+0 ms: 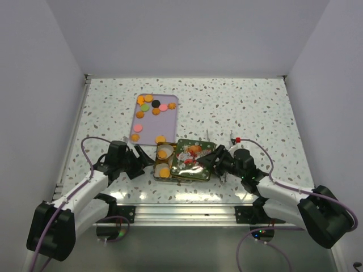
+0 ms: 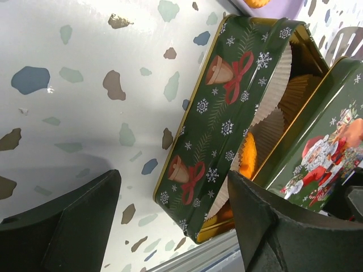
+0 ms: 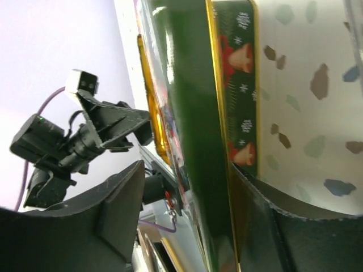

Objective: Pack the cookies

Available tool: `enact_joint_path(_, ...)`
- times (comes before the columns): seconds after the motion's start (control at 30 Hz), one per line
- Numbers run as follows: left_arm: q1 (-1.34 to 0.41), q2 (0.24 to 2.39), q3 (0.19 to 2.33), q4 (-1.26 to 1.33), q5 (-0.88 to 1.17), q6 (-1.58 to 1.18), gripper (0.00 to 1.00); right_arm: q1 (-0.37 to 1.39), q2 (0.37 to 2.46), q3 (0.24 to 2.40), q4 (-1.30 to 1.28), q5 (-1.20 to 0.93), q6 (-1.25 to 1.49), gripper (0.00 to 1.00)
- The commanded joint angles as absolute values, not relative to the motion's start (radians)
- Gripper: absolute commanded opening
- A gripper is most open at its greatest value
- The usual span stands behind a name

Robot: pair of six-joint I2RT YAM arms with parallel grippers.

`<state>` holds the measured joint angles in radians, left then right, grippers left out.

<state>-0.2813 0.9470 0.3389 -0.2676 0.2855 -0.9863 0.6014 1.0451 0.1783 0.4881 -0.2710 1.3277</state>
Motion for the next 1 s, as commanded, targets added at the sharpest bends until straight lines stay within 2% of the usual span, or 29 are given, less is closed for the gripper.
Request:
enact_joint_path(0.0,-0.275,0.948,0.324,-0.201,0.295,-1.000,0.81,0.606,1.060,0.202,0.459,-0.267,1.293,0.63)
enact_joint_path(0.23,-0.275,0.950,0.322,-0.192,0.290,-1.008,0.80,0.604,1.121,0.304,0.276,-0.276,1.204,0.67)
enact_joint_path(0.53,-0.275,0.950,0.310,-0.186,0.290,-1.011,0.80,0.607,1.304,0.371,0.301,-0.339,1.147,0.68)
enact_joint_path(0.77,-0.276,0.980,0.324,-0.169,0.298,-1.000,0.80,0.606,1.377,0.452,0.276,-0.379,1.091,0.83)
enact_joint_path(0.97,-0.275,1.000,0.330,-0.152,0.305,-0.997,0.80,0.617,1.391,0.514,0.218,-0.383,1.054,0.84)
